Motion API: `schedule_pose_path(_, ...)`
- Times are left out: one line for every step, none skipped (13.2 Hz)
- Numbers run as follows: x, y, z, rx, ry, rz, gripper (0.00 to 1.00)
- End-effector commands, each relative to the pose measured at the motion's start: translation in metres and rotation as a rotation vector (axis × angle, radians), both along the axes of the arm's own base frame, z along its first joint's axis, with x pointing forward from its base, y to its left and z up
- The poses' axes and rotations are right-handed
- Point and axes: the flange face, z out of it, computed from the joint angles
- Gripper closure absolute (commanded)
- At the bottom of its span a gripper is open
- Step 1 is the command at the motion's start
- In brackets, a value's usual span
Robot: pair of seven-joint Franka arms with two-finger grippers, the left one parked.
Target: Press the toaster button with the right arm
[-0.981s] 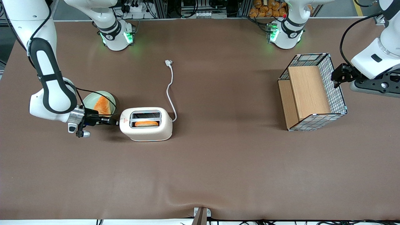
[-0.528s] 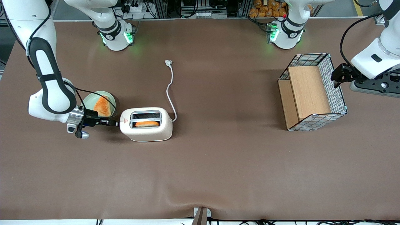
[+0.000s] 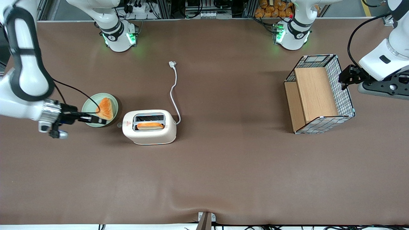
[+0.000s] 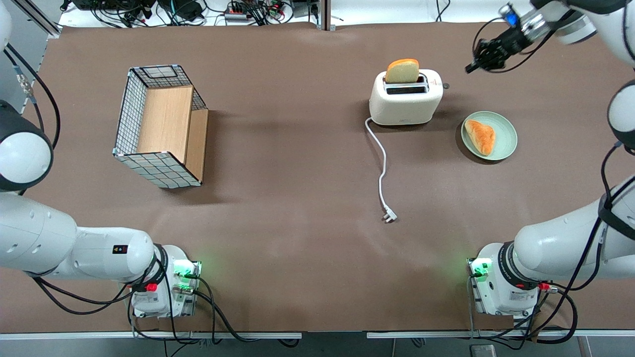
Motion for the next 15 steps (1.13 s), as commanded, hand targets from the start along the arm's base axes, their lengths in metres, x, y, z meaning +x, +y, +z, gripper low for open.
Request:
schedule_pose_path(-0.013,-0.007,0.059,-0.136,-0.009,0.081,1.00)
schedule_pose_path(-0.021,-0.008,0.084,-0.186,-0.006,0.126,1.00)
schedule_pose_path(-0.027,-0.011,0.114,-0.254,-0.014,0.171,0.99)
schedule_pose_path(-0.034,-0.012,0.140,-0.328,-0.014,0.206,0.79)
schedule_pose_path(-0.040,-0.015,0.163,-0.381,-0.017,0.215,0.67)
schedule_pose_path(-0.048,-0.015,0.184,-0.419,-0.025,0.230,0.53)
schedule_pose_path(-0.053,-0.013,0.203,-0.453,-0.024,0.250,0.44)
schedule_pose_path(-0.056,-0.010,0.221,-0.490,-0.018,0.269,0.11)
schedule_pose_path(-0.060,-0.004,0.242,-0.528,-0.012,0.295,0.00)
schedule_pose_path(-0.065,-0.004,0.257,-0.554,-0.006,0.299,0.00)
schedule_pose_path(-0.071,-0.003,0.271,-0.559,-0.012,0.294,0.00)
schedule_pose_path(-0.077,-0.003,0.280,-0.563,-0.025,0.285,0.00)
schedule_pose_path(-0.081,-0.004,0.286,-0.565,-0.036,0.279,0.00)
schedule_pose_path(-0.082,-0.008,0.289,-0.568,-0.043,0.270,0.00)
schedule_pose_path(-0.085,-0.009,0.299,-0.571,-0.067,0.261,0.00)
